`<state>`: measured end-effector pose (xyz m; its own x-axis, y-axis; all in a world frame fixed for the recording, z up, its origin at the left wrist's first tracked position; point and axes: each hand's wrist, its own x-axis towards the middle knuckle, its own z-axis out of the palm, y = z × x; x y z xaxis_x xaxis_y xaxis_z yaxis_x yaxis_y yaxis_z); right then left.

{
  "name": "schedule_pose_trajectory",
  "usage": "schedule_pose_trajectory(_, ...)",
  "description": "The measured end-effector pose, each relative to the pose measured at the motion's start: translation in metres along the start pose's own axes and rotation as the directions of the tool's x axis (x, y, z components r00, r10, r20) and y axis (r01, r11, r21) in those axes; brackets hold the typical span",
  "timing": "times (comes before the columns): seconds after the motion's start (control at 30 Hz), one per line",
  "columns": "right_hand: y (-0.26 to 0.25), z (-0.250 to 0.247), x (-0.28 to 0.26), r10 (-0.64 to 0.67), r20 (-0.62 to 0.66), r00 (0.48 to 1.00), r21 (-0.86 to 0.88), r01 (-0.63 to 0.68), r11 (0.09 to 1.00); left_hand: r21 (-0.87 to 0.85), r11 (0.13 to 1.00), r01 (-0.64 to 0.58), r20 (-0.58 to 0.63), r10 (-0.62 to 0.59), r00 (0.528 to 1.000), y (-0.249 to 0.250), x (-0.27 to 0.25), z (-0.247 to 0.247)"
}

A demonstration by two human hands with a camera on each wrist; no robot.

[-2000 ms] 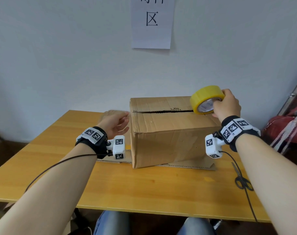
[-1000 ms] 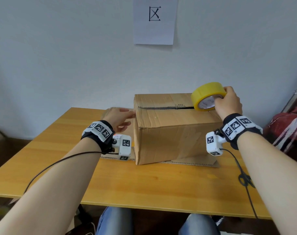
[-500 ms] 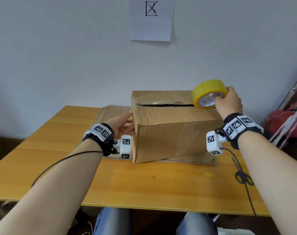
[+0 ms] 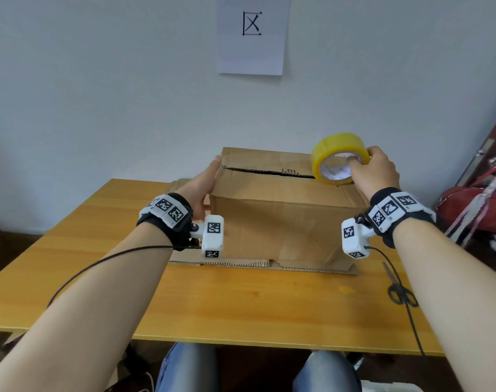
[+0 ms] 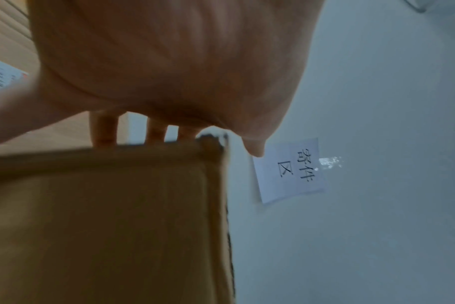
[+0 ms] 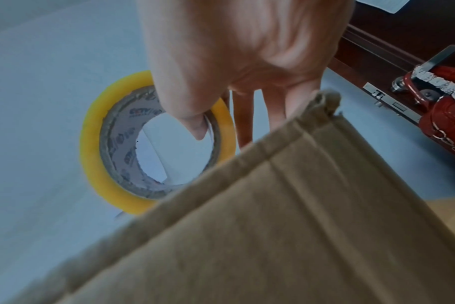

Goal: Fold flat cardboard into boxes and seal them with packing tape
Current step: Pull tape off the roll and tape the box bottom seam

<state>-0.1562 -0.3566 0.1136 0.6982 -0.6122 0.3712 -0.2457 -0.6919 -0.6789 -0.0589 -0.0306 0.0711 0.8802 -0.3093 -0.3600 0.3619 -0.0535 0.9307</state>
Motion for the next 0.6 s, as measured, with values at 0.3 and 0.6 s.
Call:
schedule_pose_trajectory(0.3, -0.02, -0.007, -0.024, 0.045, 0.177, 0.983, 0.108, -0.065, 0.992, -0.061, 0.94, -0.336, -0.358, 0.294, 0.886, 0.033, 0.006, 0.013)
schedule_pose_trajectory(0.6, -0.049, 0.019, -0.036, -0.044, 0.398, 0.916, 0.301, -0.086, 0.95, 0.195, 0.891, -0.41, -0.255, 0.449, 0.856, 0.031, 0.029, 0.04)
